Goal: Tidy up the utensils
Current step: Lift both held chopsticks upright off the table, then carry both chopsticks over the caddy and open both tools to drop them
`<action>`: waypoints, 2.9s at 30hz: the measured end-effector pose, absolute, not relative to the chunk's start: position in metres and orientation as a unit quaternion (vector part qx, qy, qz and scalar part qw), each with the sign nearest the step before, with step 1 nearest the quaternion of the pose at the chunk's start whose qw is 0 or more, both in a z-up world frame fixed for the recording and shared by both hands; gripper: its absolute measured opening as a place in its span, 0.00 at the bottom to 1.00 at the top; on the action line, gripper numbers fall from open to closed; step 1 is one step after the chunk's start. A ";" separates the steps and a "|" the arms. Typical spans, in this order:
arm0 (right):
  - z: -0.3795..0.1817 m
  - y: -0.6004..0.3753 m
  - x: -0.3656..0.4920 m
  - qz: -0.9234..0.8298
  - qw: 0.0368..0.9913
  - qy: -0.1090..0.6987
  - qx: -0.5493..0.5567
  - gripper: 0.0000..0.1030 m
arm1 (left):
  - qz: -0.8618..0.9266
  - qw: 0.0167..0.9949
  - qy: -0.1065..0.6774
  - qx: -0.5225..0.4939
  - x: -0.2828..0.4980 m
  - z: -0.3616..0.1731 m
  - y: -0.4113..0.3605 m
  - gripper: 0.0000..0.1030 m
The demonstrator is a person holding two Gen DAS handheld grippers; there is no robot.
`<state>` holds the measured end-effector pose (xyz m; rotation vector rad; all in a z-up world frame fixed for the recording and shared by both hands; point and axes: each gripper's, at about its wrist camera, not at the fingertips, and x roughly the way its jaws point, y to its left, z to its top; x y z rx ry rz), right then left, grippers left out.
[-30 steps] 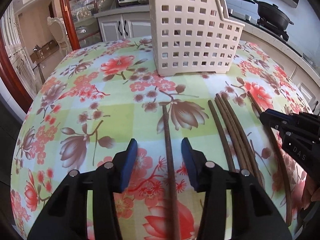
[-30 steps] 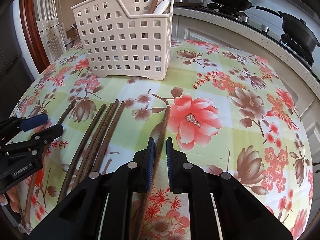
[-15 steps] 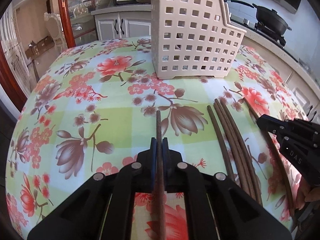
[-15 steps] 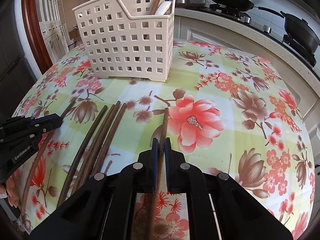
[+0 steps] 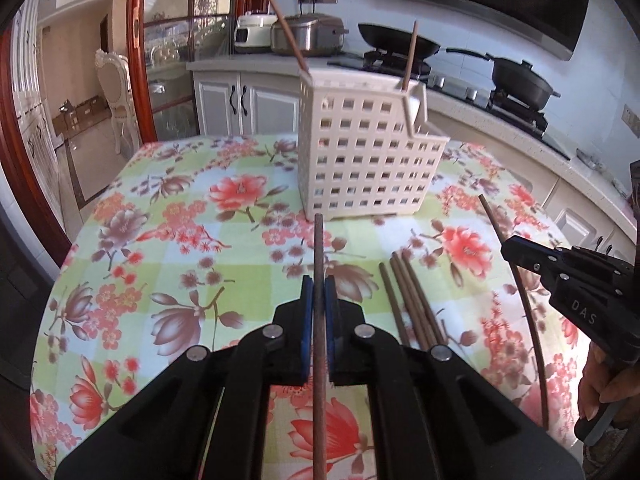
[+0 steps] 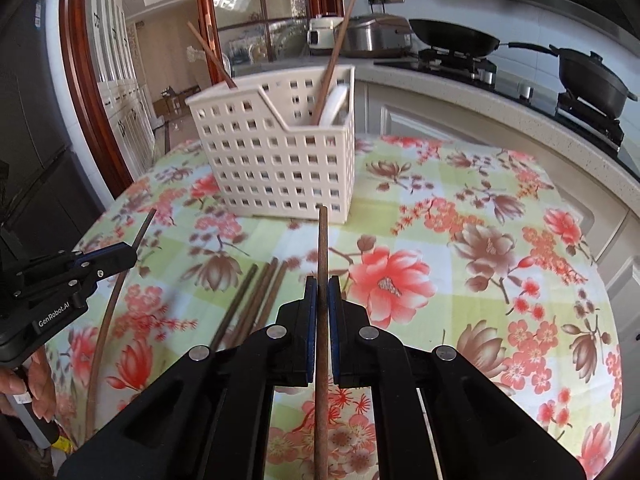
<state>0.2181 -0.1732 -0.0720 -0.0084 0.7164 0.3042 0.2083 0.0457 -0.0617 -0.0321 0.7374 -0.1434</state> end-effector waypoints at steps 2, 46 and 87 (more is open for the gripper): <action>-0.063 -0.175 0.213 0.152 0.929 0.337 0.001 0.06 | -0.072 0.936 0.345 -0.016 0.201 -0.051 0.046 0.05; 0.017 -0.177 0.135 0.184 0.964 0.193 -0.010 0.06 | -0.062 0.978 0.201 0.009 0.120 0.038 0.038 0.05; 0.149 -0.161 0.301 0.163 0.974 0.155 -0.010 0.06 | -0.078 0.988 0.132 -0.005 0.280 0.207 0.037 0.05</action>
